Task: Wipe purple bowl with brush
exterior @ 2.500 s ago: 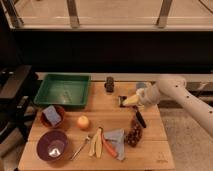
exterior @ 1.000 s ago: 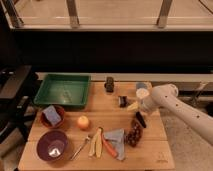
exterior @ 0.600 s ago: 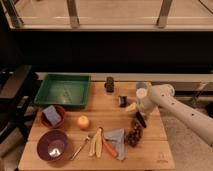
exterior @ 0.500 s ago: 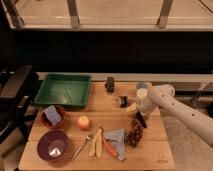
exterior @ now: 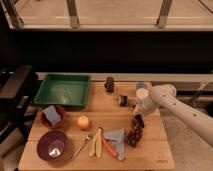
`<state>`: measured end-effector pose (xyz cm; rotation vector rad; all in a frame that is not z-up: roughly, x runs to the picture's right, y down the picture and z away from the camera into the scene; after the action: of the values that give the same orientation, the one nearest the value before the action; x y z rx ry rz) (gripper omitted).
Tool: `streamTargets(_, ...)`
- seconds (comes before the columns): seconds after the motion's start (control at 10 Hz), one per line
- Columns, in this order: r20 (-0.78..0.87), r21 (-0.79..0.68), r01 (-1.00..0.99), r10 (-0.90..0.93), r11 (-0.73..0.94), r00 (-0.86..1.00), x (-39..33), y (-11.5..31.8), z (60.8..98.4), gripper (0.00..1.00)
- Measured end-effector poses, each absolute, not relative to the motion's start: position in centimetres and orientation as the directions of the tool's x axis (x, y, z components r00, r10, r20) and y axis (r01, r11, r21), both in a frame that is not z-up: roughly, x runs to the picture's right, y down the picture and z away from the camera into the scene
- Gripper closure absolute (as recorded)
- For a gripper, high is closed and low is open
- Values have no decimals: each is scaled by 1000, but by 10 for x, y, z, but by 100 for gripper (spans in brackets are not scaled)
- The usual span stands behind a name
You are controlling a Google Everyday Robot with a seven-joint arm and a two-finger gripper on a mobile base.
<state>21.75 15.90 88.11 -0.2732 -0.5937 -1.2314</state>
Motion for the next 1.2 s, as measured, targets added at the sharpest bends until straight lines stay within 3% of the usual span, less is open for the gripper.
streamTargets(0.2, 584, 136, 930, -786, 343, 204, 216, 167, 888, 100)
streamTargets(0.8, 588, 147, 930, -786, 337, 192, 212, 169, 887, 100)
streamTargets(1.2, 481, 252, 928, -868, 275, 127, 185, 132, 843, 100)
